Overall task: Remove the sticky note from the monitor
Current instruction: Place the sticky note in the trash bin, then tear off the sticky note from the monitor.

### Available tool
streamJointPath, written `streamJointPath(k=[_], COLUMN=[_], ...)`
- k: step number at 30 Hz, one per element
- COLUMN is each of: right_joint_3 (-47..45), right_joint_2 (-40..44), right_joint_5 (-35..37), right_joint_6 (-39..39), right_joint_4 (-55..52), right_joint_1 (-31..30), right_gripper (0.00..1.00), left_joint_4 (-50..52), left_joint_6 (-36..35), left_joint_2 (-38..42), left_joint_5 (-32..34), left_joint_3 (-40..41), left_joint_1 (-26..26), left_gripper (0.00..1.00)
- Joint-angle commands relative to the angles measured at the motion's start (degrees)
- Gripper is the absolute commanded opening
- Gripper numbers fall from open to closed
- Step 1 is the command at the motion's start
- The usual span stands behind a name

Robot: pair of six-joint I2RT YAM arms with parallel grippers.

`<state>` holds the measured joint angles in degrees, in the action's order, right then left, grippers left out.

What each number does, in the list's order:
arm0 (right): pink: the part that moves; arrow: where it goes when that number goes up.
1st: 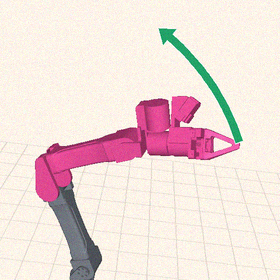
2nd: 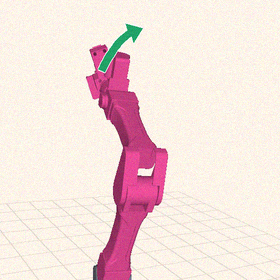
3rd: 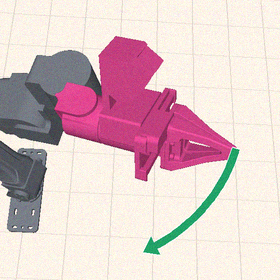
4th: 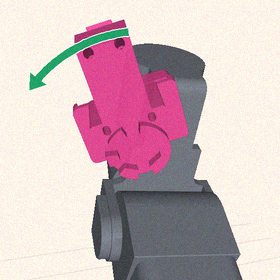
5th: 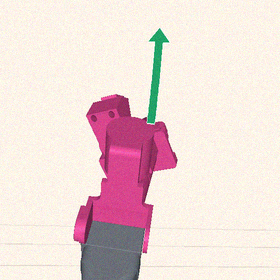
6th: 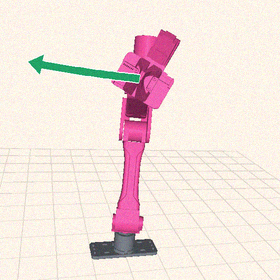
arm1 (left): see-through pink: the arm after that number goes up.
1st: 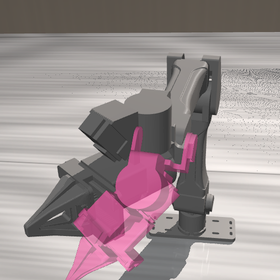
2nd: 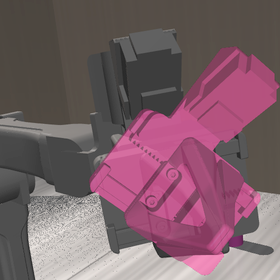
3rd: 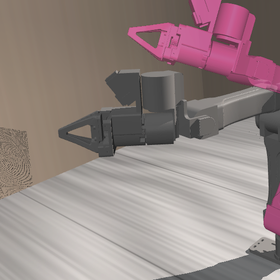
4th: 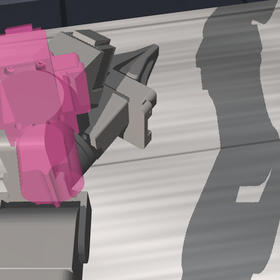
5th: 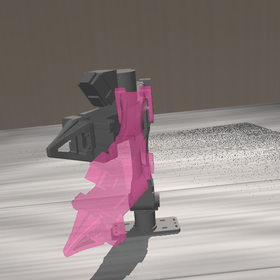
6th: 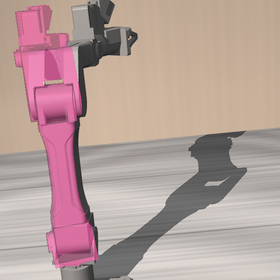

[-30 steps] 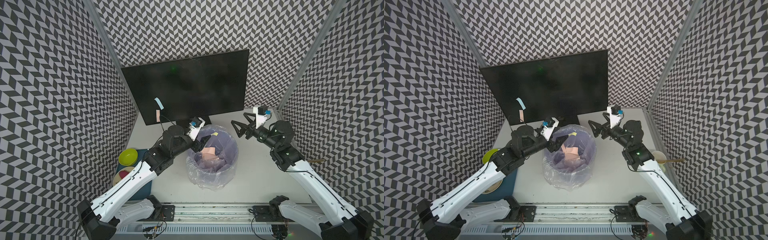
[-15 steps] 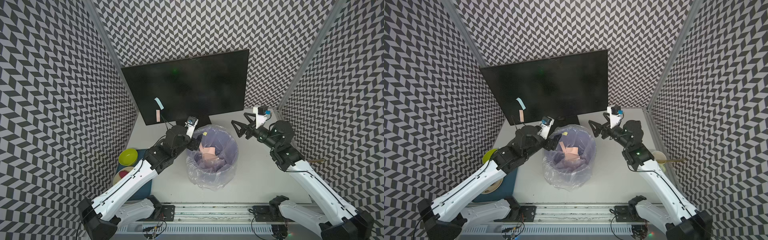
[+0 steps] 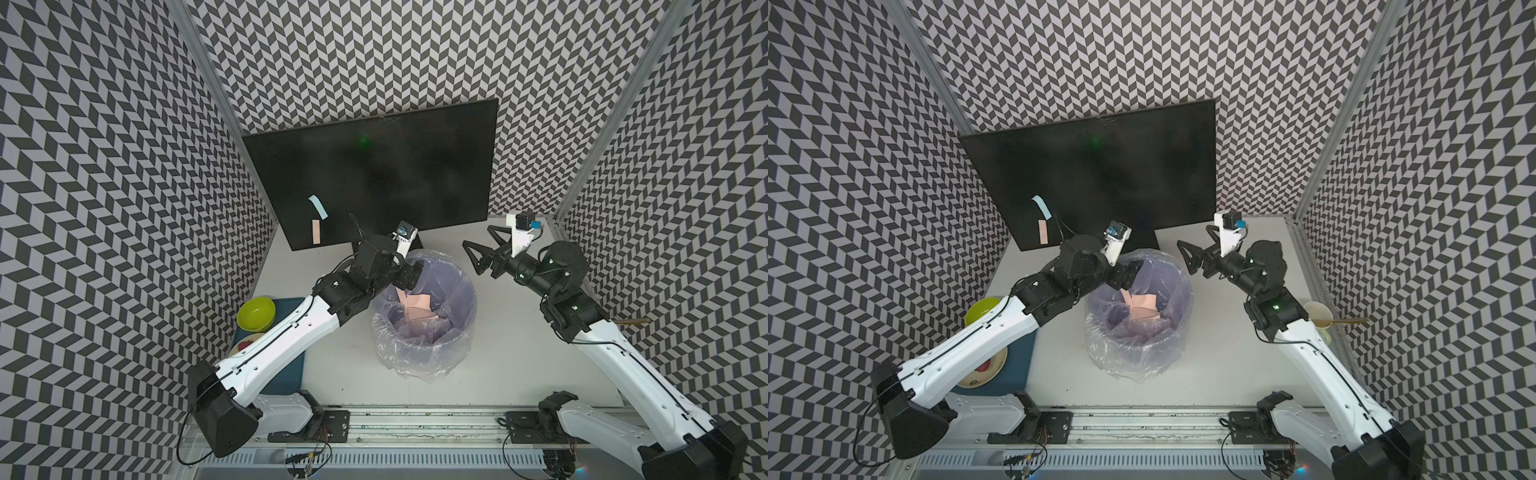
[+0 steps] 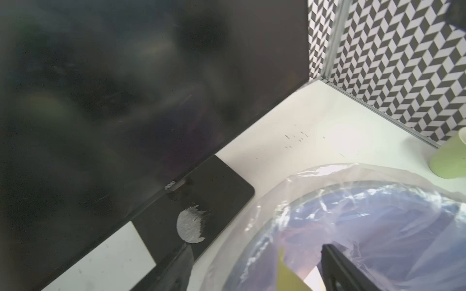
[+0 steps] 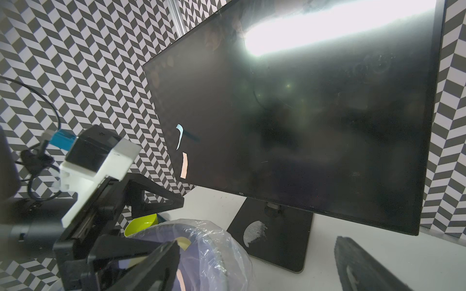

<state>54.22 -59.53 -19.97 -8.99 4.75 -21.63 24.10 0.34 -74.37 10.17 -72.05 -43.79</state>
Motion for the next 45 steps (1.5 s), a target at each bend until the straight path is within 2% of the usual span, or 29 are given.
streamJointPath(k=[1, 9, 15, 20, 23, 25, 30, 34, 37, 40, 45], right_joint_3=[-0.5, -1.2, -1.3, -1.3, -1.5, -1.6, -1.7, -1.6, -1.6, -1.6, -1.8], right_joint_2=[0.2, 0.3, 0.3, 0.5, 0.5, 0.5, 0.6, 0.8, 1.0, 1.0, 1.0], right_joint_5=[0.0, 0.0, 0.2, 0.5, 0.2, 0.2, -0.2, -0.2, -0.1, -0.1, -0.2], right_joint_6=[0.2, 0.1, 0.2, 0.2, 0.0, 0.0, -0.4, -0.5, -0.5, -0.3, -0.3], right_joint_4=[2.6, 3.0, 2.7, 2.6, 2.9, 2.9, 3.3, 3.2, 3.2, 3.1, 3.2], right_joint_1=[-0.3, -0.2, -0.3, -0.3, -0.2, -0.2, -0.2, -0.3, -0.3, -0.3, -0.2], right_gripper=[0.99, 0.99, 0.99, 0.99, 0.99, 0.99, 0.99, 0.99, 0.99, 0.99, 0.99], left_joint_4=[-1.4, -2.8, -2.5, -0.3, 0.3, -0.3, -5.7, -9.5, -15.2, -21.1, -34.7], left_joint_6=[0.0, -0.1, -0.5, 0.5, 2.5, 4.7, 10.0, 14.3, 19.1, 23.6, 33.7], left_joint_2=[-0.3, -2.5, -4.6, -1.7, 1.9, 5.2, 13.3, 15.8, 16.2, 15.6, 13.8], left_joint_5=[-2.9, -9.2, -9.9, -5.5, -4.4, -5.7, -17.2, -23.1, -30.5, -36.2, -43.8], left_joint_3=[-2.9, -5.0, -7.5, -7.9, -5.9, -3.4, 3.8, 7.4, 11.2, 14.4, 20.3], left_joint_1=[-2.0, -4.4, -5.8, -5.2, -3.1, 0.8, 15.5, 25.9, 34.6, 40.7, 47.9], left_gripper=[0.86, 0.91, 0.94, 0.95, 0.96, 0.96, 0.96, 0.95, 0.94, 0.93, 0.91])
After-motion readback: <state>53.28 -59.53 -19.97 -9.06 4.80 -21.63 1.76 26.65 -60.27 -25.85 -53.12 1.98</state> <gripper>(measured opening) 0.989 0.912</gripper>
